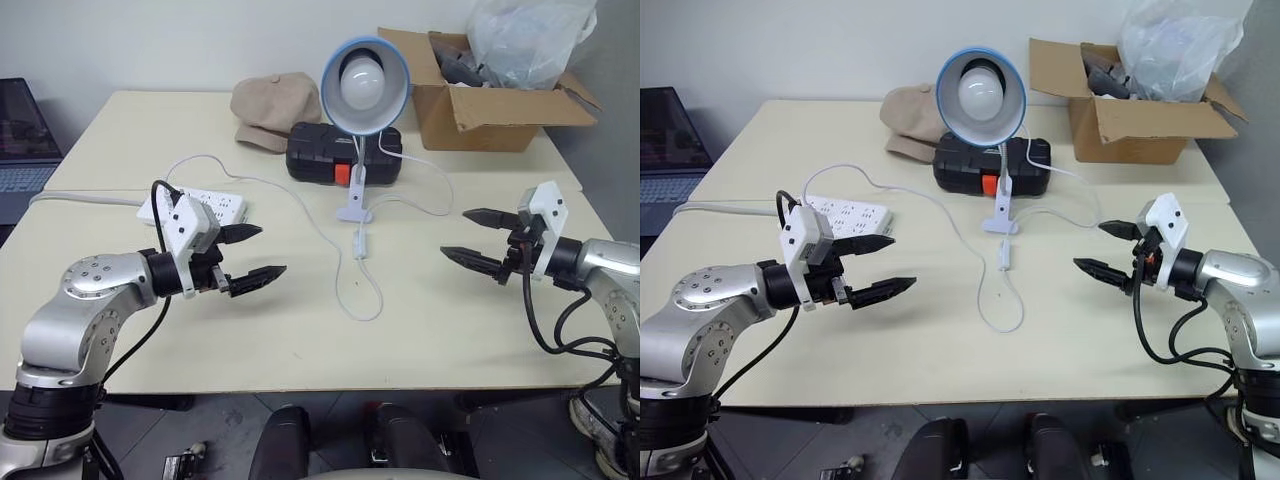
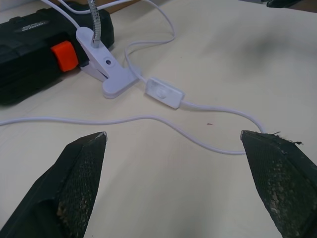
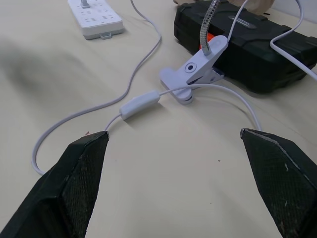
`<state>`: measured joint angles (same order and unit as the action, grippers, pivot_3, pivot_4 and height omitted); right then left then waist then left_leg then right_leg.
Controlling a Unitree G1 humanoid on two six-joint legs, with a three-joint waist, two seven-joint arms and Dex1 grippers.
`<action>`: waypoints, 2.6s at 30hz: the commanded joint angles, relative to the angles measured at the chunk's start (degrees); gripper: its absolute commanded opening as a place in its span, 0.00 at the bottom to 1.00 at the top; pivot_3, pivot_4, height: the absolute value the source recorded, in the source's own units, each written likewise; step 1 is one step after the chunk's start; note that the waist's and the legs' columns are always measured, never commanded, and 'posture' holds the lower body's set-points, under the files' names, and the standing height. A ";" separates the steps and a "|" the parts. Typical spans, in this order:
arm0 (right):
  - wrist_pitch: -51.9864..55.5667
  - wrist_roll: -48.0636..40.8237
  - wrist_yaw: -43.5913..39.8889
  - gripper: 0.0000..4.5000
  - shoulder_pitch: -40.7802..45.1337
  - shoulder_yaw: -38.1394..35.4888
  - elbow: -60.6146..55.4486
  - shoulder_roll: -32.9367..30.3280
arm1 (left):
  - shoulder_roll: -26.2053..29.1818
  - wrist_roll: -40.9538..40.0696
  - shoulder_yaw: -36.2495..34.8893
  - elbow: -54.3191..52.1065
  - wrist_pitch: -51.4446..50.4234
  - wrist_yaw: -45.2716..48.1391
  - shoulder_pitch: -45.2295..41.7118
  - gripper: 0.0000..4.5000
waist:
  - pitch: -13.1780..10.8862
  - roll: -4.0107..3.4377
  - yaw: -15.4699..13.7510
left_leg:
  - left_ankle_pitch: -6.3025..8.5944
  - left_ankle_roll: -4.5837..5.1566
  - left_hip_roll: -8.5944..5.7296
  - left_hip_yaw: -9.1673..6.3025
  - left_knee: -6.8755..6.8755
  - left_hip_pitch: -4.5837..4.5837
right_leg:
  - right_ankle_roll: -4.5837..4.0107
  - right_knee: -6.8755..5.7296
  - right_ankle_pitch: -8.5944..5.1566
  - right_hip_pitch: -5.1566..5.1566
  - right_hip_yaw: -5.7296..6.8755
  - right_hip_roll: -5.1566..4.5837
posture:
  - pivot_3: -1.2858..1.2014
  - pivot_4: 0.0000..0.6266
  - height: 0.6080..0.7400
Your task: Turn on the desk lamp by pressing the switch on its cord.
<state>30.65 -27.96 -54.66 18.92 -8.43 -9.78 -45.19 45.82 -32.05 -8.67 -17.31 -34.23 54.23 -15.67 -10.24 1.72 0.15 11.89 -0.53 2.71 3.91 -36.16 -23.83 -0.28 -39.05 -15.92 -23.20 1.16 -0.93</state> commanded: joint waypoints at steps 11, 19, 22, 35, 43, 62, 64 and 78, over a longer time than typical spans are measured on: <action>3.19 -2.14 0.39 0.99 1.49 -1.40 -1.66 -1.47 | 0.26 -2.46 -1.33 -1.25 -1.07 -0.10 -1.56 1.00 | 0.00 0.00 0.02 | 0.00 0.00 0.00 0.00 -0.01 0.01 | 0.00 -0.01 0.00 0.00 -0.01 0.00 | 0.52 0.24 1.00; 12.66 -4.42 3.26 0.99 4.57 -0.45 -2.23 -1.46 | 1.83 -2.90 -1.22 -0.20 1.01 3.94 -1.53 1.00 | 0.00 0.00 0.09 | 0.00 0.00 0.00 0.00 -0.01 0.01 | 0.00 -0.01 0.00 0.00 -0.01 0.00 | 0.52 0.24 1.00; 19.46 -7.35 6.10 0.99 8.27 -0.43 -2.00 0.57 | 2.70 0.34 0.66 0.46 3.54 4.58 -1.16 1.00 | 0.00 0.00 0.20 | 0.00 0.00 0.01 0.00 -0.01 0.03 | -0.01 -0.03 0.00 0.00 -0.02 0.00 | 0.52 0.24 1.00; 43.92 -10.88 18.76 0.99 27.32 3.48 9.12 12.01 | 2.91 1.02 3.76 0.67 4.53 7.57 -2.32 1.00 | 0.01 0.01 0.12 | 0.00 0.00 0.00 0.06 -0.03 -0.03 | -0.06 -0.03 0.05 -0.05 -0.08 0.01 | 0.52 0.24 1.00; 47.68 -5.37 27.07 0.99 38.27 4.88 27.49 22.91 | 1.84 3.87 7.55 1.32 7.09 8.61 -3.35 1.00 | 0.01 0.01 0.45 | 0.00 0.01 0.03 0.12 0.00 -0.06 | -0.21 -0.05 0.15 -0.14 -0.14 0.04 | 0.52 0.24 1.00; 36.99 5.12 26.11 0.99 48.41 7.64 54.78 31.76 | -0.51 8.70 10.75 1.61 11.73 8.23 -2.44 1.00 | 0.01 0.01 1.53 | 0.01 0.03 0.03 0.17 0.04 -0.12 | -0.24 -0.03 0.17 -0.20 -0.19 0.03 | 0.52 0.24 1.00; 35.27 5.98 25.99 0.99 49.13 7.46 57.30 32.21 | -0.83 8.94 10.79 1.48 12.01 7.88 -2.21 1.00 | 0.01 0.01 1.59 | 0.01 0.03 0.03 0.17 0.04 -0.11 | -0.24 -0.04 0.18 -0.20 -0.20 0.03 | 0.52 0.24 1.00; 32.52 7.93 24.46 0.99 52.64 6.15 63.35 34.30 | -1.45 9.79 10.75 1.62 12.51 7.57 -1.86 1.00 | 0.01 0.01 1.71 | 0.01 0.03 0.05 0.17 0.05 -0.09 | -0.24 -0.05 0.18 -0.20 -0.20 0.04 | 0.52 0.24 1.00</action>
<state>64.14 -20.20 -29.27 69.69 -1.14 53.33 -11.28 44.47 -22.44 2.46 -14.83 -23.02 61.89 -17.50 -10.23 1.72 1.87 11.90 -0.50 2.76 4.08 -36.11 -23.92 -0.51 -39.10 -15.74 -23.40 0.96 -0.88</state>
